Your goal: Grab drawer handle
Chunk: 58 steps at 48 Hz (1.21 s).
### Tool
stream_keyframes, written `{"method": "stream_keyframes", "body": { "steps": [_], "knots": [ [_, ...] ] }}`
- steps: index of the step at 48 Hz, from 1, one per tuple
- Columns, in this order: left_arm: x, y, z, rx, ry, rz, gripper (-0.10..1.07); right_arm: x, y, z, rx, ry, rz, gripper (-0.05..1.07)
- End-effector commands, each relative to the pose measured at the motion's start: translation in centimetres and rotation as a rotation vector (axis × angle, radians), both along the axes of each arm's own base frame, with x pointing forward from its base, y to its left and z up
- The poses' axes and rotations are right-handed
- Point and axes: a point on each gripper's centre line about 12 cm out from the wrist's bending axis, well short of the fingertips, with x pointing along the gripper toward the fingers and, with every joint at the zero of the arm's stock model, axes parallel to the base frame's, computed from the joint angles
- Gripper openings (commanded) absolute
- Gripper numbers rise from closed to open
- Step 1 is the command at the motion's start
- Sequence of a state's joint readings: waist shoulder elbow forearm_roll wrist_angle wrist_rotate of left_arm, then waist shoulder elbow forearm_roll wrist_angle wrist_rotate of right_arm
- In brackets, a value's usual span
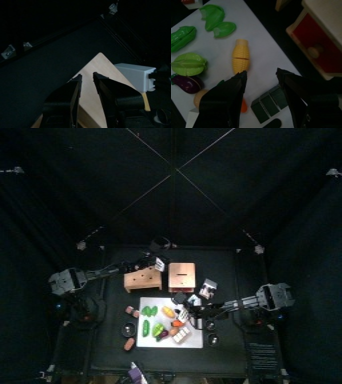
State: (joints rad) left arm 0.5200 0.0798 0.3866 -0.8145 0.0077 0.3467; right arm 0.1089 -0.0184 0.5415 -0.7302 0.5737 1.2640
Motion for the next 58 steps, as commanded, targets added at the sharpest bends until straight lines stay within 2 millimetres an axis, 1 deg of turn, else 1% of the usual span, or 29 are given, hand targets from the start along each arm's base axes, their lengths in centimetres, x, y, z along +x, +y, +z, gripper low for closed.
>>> {"method": "stream_keyframes", "body": {
  "steps": [1, 2, 9, 15, 29, 39, 47, 56, 58],
  "knots": [
    [1.4, 1.8, 1.0, 0.001, -0.020, 0.000, 0.69, 0.2, -0.1, 2.5, -0.009, -0.063, 0.002, 0.85],
    [1.6, 2.3, 0.5, -0.012, -0.011, -0.001, 0.69, 0.2, -0.1, 2.4, -0.009, -0.063, 0.003, 0.85],
    [2.7, 4.2, -0.5, -0.052, 0.003, -0.003, 0.68, 0.0, -0.1, 1.2, -0.006, -0.022, -0.010, 0.85],
    [3.8, 4.4, -1.0, -0.097, 0.015, -0.044, 0.68, -0.2, -0.2, 0.7, -0.004, -0.001, -0.023, 0.85],
    [4.1, 4.0, -1.3, -0.076, 0.070, -0.108, 0.68, -0.6, -0.4, 0.4, -0.006, 0.012, -0.031, 0.85],
    [4.3, 4.1, -1.7, -0.081, 0.075, -0.109, 0.68, -0.6, -0.6, 0.7, -0.020, 0.004, -0.025, 0.85],
    [4.1, 4.0, -1.4, -0.038, 0.096, -0.130, 0.68, -1.0, -0.6, 0.8, -0.014, 0.007, -0.032, 0.85],
    [4.9, 2.1, -1.9, 0.045, 0.173, -0.220, 0.68, -1.5, -0.5, 0.7, 0.010, 0.010, -0.045, 0.85],
    [5.0, 2.1, -2.0, 0.055, 0.178, -0.224, 0.68, -1.6, -0.5, 0.7, 0.011, 0.011, -0.046, 0.85]
  ]
}}
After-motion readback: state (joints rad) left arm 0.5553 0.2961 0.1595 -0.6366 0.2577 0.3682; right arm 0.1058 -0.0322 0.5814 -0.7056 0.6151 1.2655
